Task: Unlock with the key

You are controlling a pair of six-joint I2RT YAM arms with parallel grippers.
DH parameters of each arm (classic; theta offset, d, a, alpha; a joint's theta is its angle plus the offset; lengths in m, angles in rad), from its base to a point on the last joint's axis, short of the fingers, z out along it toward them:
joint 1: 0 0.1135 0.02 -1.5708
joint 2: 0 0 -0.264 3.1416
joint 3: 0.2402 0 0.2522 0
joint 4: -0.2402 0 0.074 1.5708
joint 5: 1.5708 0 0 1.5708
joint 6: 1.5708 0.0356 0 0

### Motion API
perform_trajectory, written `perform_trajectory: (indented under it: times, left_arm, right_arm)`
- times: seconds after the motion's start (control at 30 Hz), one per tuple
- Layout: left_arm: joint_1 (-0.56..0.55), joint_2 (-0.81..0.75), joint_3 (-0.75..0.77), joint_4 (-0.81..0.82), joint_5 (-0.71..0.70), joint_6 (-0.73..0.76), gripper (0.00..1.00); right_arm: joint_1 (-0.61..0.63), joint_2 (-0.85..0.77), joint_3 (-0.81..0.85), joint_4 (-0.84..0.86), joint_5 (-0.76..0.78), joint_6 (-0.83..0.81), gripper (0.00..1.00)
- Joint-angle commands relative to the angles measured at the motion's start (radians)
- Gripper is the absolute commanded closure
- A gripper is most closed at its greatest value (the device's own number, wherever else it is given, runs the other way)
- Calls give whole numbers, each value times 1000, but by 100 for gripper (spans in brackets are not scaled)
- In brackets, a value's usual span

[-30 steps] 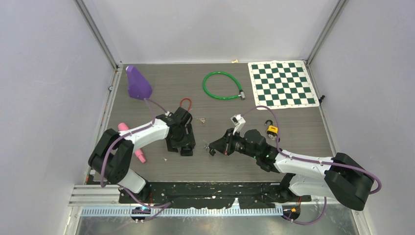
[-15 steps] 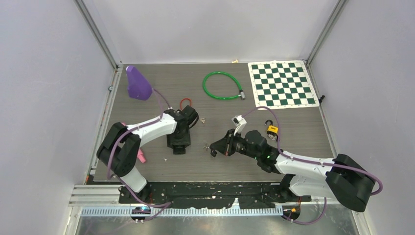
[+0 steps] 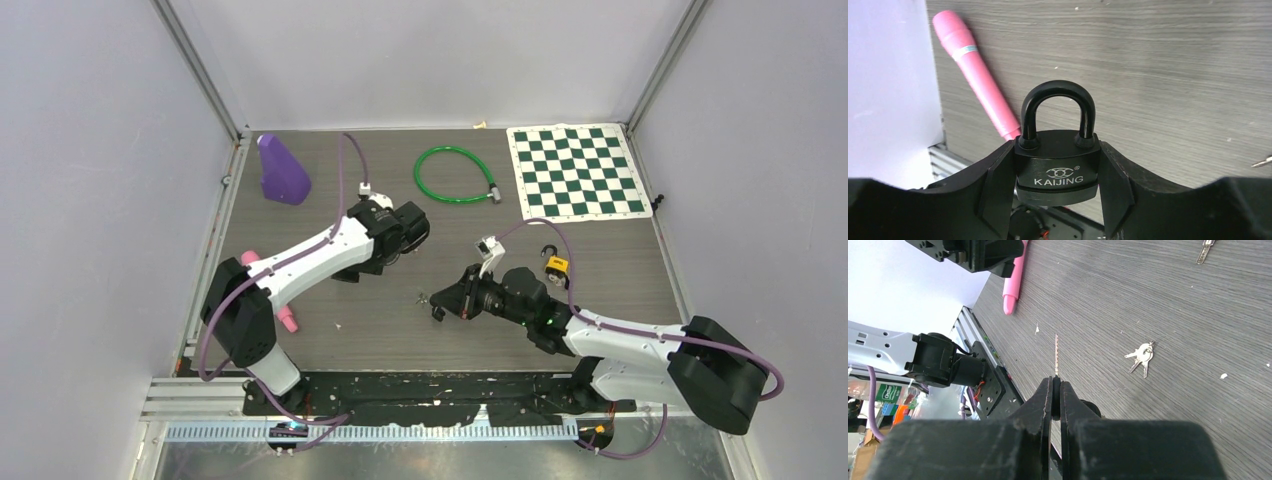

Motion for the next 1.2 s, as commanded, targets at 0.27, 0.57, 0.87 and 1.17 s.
perform_trajectory:
  times: [0.27,0.57,0.87,1.17]
  left_arm:
    - [10,-25,129,-135,31,-2,91]
    - [160,-106,94,-59,470,-127,99]
    - [227,-288,-23,-20,617,-378,100]
    - [285,-387,-70,16,700,-497,100]
  right_arm:
    - [31,67,37,181,-39,9,94]
    - [114,214,118,333,-38,22,94]
    - [144,273,158,396,-54,15,95]
    - [145,290,216,404,-94,-26,94]
